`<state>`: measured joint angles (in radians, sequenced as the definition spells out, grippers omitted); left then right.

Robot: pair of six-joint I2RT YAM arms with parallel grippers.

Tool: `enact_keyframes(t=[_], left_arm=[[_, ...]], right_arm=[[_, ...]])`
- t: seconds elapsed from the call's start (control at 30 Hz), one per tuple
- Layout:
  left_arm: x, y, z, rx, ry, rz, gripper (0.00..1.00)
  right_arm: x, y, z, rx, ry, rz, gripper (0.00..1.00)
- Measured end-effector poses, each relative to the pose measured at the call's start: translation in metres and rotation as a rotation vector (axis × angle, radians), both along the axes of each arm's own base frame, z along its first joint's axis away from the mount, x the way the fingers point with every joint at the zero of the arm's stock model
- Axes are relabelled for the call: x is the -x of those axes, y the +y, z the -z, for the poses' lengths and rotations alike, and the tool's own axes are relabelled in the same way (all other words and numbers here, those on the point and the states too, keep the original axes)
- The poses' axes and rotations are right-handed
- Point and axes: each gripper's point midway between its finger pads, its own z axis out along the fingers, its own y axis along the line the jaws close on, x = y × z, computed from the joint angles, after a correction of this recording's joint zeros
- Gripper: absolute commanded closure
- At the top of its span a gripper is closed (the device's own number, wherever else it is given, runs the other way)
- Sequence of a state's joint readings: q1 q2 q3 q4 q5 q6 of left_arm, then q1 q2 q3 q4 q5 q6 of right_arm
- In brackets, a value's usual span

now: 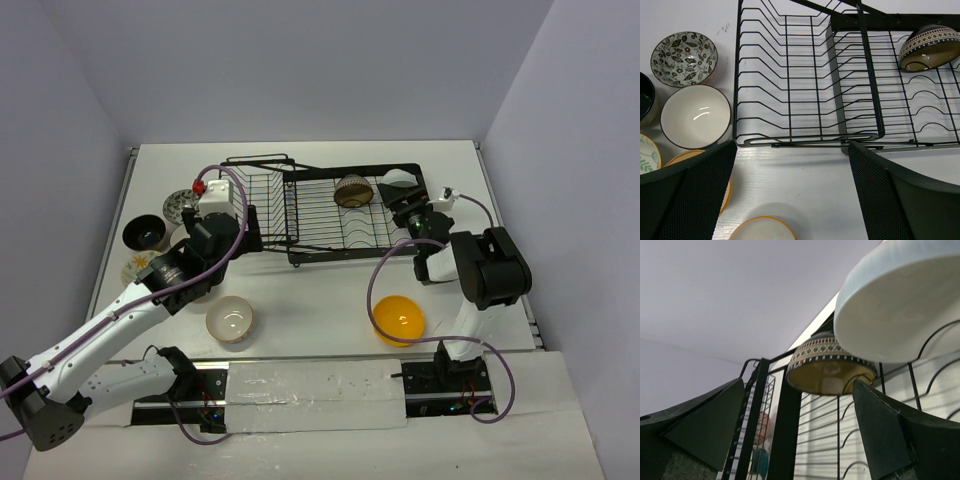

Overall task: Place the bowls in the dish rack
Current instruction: Pick up the bowl from the corner of the board.

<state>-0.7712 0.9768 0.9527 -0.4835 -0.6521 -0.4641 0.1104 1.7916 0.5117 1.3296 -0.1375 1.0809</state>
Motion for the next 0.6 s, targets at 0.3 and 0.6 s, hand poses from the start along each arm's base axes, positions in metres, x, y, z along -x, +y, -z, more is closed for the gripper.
enact_keyframes(t=[0.3, 0.6], left_arm=[[-0.002, 0.007, -0.003, 0.007, -0.007, -0.024, 0.01], [-0.007, 0.019, -0.004, 0.010, -0.010, -0.064, 0.01]], right_arm=[[0.044, 0.023, -0.038, 0.028, -0.088, -0.120, 0.08], [0.121, 0.082, -0.155, 0.203, -0.421, -0.285, 0.17]])
